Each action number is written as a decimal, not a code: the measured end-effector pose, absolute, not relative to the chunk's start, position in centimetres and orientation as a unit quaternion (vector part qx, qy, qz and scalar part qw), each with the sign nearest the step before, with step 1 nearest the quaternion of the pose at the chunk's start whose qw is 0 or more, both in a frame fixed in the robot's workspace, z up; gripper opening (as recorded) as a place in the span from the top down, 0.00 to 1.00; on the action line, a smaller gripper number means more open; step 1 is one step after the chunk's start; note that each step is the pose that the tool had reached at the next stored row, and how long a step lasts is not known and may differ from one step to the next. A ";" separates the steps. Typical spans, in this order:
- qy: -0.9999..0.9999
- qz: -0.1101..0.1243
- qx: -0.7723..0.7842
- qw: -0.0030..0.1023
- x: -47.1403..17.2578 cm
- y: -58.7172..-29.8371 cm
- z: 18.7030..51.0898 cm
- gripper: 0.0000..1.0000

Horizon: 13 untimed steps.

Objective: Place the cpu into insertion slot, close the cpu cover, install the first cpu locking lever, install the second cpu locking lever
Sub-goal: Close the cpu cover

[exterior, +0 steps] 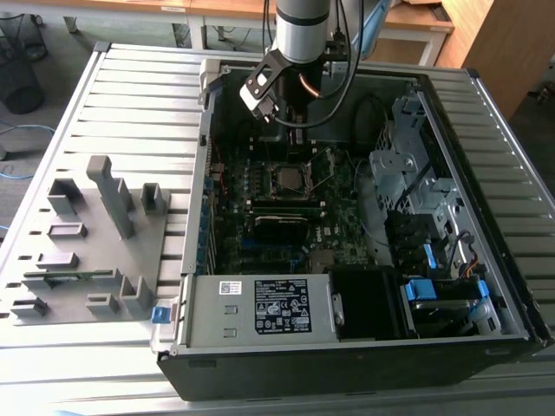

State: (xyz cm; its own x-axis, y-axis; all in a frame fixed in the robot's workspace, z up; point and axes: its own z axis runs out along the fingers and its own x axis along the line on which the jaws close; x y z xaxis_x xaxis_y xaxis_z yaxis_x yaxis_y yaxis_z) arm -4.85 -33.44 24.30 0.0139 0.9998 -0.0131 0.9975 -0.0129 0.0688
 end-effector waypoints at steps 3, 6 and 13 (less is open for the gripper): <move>0.702 0.019 0.711 0.029 -4.9 -33.4 24.4 0.90; 0.702 0.019 0.711 0.029 -4.9 -33.4 24.5 0.90; 0.702 0.019 0.711 0.029 -4.9 -33.4 25.0 0.90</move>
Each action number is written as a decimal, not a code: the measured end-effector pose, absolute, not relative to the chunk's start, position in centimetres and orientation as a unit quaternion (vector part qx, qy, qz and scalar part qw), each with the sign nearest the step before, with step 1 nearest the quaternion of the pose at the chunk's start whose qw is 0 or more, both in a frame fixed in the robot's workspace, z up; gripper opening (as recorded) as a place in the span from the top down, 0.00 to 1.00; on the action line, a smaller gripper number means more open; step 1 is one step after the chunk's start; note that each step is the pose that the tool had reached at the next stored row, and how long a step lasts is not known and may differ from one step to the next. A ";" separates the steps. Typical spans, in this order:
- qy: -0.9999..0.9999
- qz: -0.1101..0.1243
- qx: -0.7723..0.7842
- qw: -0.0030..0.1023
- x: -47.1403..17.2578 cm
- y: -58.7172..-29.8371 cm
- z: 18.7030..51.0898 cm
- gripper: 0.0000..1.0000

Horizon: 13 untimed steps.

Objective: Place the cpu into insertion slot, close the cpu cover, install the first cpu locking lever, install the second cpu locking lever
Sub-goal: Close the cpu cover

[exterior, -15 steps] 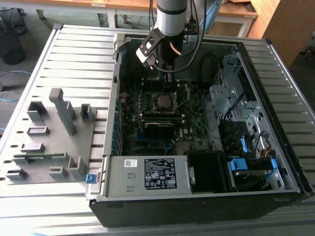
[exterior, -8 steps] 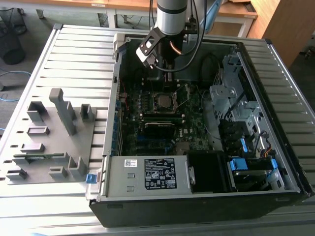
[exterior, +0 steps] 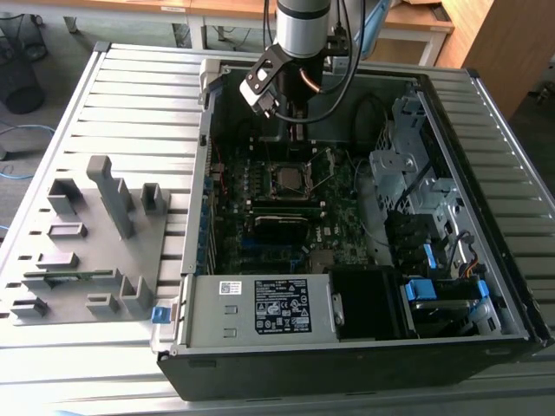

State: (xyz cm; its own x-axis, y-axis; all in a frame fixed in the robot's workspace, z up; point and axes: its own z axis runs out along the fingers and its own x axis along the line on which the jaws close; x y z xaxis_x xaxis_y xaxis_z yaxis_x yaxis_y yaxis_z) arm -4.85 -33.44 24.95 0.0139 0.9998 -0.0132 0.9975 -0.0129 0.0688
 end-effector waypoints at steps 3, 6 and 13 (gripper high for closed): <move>0.702 0.019 0.711 0.029 -4.9 -33.4 25.1 0.90; 0.702 0.019 0.711 0.029 -4.9 -33.4 25.3 0.90; 0.702 0.019 0.711 0.029 -4.9 -33.4 25.3 0.90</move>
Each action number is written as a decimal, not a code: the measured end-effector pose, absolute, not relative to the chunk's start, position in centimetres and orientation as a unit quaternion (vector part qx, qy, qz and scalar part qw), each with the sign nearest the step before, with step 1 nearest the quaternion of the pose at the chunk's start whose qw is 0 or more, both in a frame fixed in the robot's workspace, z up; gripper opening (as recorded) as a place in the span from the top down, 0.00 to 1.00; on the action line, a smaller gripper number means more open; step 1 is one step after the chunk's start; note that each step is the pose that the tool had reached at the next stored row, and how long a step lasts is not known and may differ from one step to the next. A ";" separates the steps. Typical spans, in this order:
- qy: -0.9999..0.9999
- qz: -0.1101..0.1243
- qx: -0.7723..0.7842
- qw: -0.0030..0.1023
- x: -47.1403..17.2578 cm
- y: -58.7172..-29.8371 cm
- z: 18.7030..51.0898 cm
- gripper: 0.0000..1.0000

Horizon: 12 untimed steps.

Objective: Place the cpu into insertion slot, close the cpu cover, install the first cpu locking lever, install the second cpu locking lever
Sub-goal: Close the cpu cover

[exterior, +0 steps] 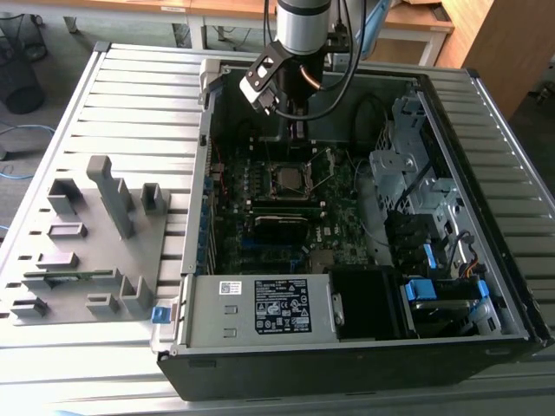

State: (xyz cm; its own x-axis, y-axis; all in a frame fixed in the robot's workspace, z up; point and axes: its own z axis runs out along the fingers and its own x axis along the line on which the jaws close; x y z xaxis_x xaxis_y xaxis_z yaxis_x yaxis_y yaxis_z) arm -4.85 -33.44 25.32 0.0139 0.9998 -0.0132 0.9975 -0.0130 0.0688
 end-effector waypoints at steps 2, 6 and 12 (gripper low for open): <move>0.702 0.019 0.711 0.029 -4.9 -33.4 25.4 0.90; 0.702 0.019 0.711 0.029 -4.9 -33.4 25.5 0.90; 0.702 0.020 0.711 0.029 -4.9 -33.4 25.7 0.90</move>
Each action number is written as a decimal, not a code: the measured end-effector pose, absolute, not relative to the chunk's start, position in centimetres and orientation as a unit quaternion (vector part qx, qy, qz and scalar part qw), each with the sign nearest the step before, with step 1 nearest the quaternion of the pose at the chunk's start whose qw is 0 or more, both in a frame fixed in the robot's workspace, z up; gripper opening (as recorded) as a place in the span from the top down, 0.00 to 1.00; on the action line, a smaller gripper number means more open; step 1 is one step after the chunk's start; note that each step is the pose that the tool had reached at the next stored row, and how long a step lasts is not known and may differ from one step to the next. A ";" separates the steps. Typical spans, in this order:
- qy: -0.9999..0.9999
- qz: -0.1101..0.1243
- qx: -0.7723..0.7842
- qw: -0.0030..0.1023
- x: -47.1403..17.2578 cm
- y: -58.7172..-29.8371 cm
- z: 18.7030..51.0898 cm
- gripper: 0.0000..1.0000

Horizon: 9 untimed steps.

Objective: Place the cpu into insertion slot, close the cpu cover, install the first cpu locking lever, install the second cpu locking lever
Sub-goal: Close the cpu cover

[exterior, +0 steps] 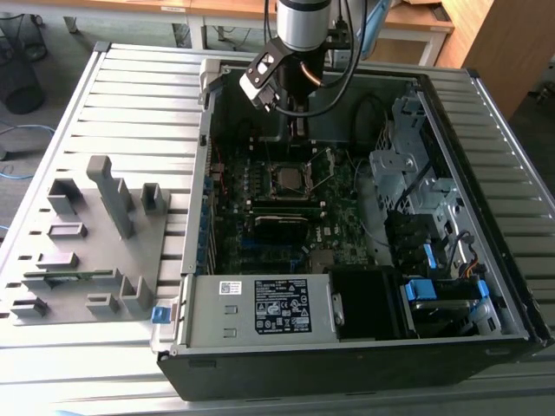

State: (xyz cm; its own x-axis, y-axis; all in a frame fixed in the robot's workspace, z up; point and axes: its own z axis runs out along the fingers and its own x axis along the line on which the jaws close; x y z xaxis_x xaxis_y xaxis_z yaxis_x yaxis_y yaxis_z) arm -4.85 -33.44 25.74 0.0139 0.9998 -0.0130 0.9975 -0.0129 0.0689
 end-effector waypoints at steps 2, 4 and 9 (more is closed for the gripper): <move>0.702 0.020 0.711 0.029 -4.9 -33.4 25.7 0.90; 0.702 0.020 0.711 0.029 -4.9 -33.4 25.8 0.90; 0.702 0.019 0.711 0.029 -4.8 -33.4 25.8 0.90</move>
State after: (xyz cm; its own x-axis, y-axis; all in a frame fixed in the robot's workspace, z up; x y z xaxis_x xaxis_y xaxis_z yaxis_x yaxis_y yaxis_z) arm -4.79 -33.45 25.77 0.0139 0.9998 -0.0133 0.9975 -0.0129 0.0688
